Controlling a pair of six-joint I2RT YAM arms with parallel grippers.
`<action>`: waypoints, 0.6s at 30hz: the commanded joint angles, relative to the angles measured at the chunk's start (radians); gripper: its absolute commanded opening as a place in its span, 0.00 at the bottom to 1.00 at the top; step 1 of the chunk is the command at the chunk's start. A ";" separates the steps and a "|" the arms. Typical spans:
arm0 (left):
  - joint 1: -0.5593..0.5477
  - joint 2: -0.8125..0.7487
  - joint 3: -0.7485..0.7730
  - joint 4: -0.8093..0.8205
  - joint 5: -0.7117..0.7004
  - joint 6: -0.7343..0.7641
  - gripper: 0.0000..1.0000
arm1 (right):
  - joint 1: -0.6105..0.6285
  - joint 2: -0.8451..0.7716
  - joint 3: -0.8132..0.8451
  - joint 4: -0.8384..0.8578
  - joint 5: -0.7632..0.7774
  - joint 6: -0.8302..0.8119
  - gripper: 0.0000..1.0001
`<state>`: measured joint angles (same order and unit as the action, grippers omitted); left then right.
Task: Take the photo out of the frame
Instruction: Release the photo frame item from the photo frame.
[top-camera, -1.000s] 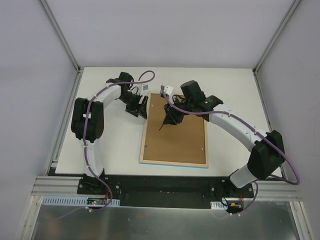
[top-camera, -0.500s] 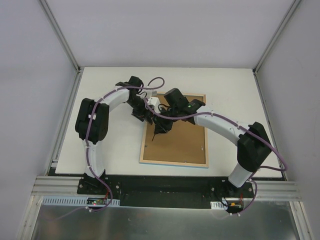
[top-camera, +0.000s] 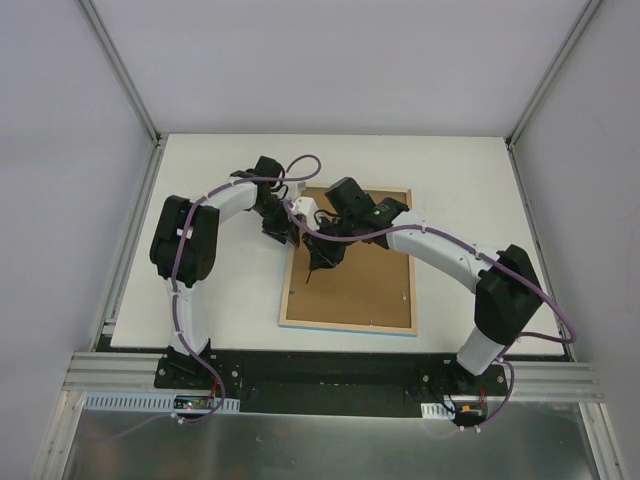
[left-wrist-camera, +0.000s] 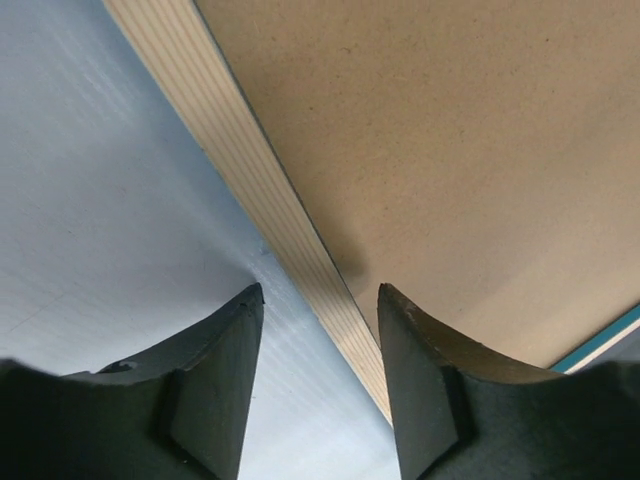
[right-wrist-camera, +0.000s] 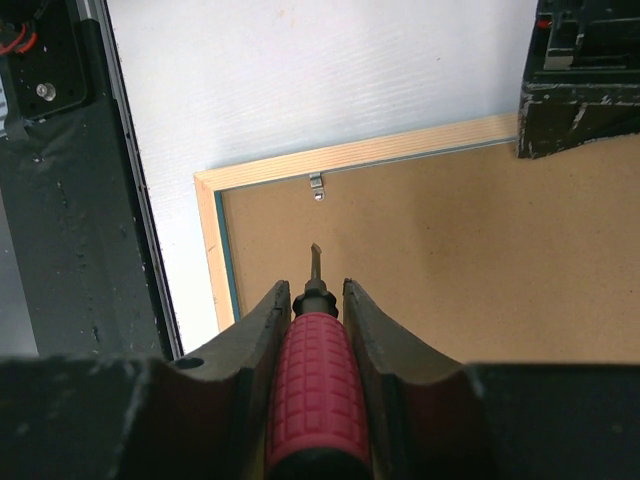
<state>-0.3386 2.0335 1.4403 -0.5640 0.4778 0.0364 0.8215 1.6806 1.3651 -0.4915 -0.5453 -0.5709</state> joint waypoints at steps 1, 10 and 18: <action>0.001 0.010 -0.075 0.068 -0.056 -0.033 0.47 | 0.030 0.001 0.029 0.019 0.028 -0.050 0.01; 0.001 0.037 -0.090 0.092 -0.042 -0.081 0.34 | 0.077 0.056 0.028 0.067 0.044 -0.049 0.01; 0.003 0.044 -0.087 0.092 -0.050 -0.087 0.26 | 0.130 0.108 0.069 0.076 0.100 0.015 0.01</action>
<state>-0.3382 2.0201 1.3895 -0.4694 0.4694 -0.0555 0.9314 1.7790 1.3708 -0.4492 -0.4694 -0.5900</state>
